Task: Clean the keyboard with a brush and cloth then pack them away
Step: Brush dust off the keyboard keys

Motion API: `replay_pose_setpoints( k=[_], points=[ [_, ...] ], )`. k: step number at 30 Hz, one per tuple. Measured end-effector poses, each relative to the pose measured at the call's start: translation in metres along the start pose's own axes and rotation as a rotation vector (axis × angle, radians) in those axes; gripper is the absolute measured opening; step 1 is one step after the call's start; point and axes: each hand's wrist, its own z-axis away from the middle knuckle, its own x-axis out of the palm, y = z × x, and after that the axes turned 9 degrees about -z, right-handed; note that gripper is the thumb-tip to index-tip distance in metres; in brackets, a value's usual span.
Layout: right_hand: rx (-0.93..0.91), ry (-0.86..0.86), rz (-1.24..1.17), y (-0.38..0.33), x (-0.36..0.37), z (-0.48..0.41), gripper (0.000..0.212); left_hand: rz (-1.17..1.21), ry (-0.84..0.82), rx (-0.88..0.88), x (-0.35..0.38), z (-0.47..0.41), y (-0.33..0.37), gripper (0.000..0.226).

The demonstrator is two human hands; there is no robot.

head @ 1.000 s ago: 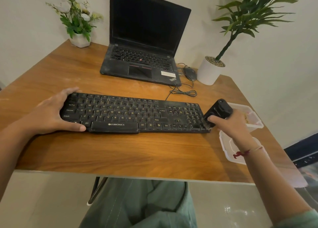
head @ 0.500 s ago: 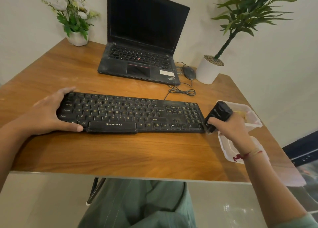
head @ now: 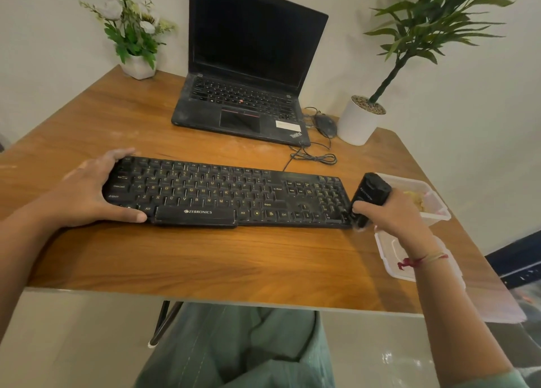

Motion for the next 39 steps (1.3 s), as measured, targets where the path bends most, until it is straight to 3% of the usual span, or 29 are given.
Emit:
replay_pose_setpoints(
  k=[4,10,15,19,20,24,28,33,37,39],
  points=[
    [0.043,-0.072,-0.056,0.003,-0.010,0.004,0.017,-0.009,0.007,-0.007,-0.001,0.001,0.005,0.103],
    [-0.071,0.148,-0.167,0.002,0.011,0.017,0.021,0.004,0.002,-0.001,-0.001,0.001,0.002,0.109],
    [-0.024,-0.101,-0.441,-0.007,0.040,0.033,0.023,-0.014,0.013,-0.007,0.000,0.000,-0.002,0.109],
    [-0.177,0.198,-0.186,0.004,0.026,0.025,0.019,-0.032,0.010,-0.009,0.001,-0.001,-0.003,0.107],
    [-0.186,0.201,-0.167,0.006,0.026,0.024,0.020,-0.031,0.013,-0.008,0.001,0.000,-0.003,0.107],
    [-0.113,-0.047,-0.343,0.007,0.031,0.028,0.025,0.014,0.010,0.012,0.000,0.000,0.000,0.108],
    [-0.165,0.241,-0.141,0.014,0.019,0.021,0.021,0.044,-0.003,0.015,0.000,0.002,0.002,0.107],
    [-0.128,0.061,-0.376,0.013,0.029,0.026,0.020,0.061,-0.013,0.022,-0.001,0.001,-0.001,0.110],
    [-0.200,0.298,-0.014,0.012,0.022,0.020,0.023,0.069,-0.010,0.024,0.000,0.001,-0.001,0.110],
    [-0.216,0.255,0.009,0.007,0.025,0.017,0.021,0.066,-0.006,0.025,-0.001,0.001,0.000,0.110]
  ],
)
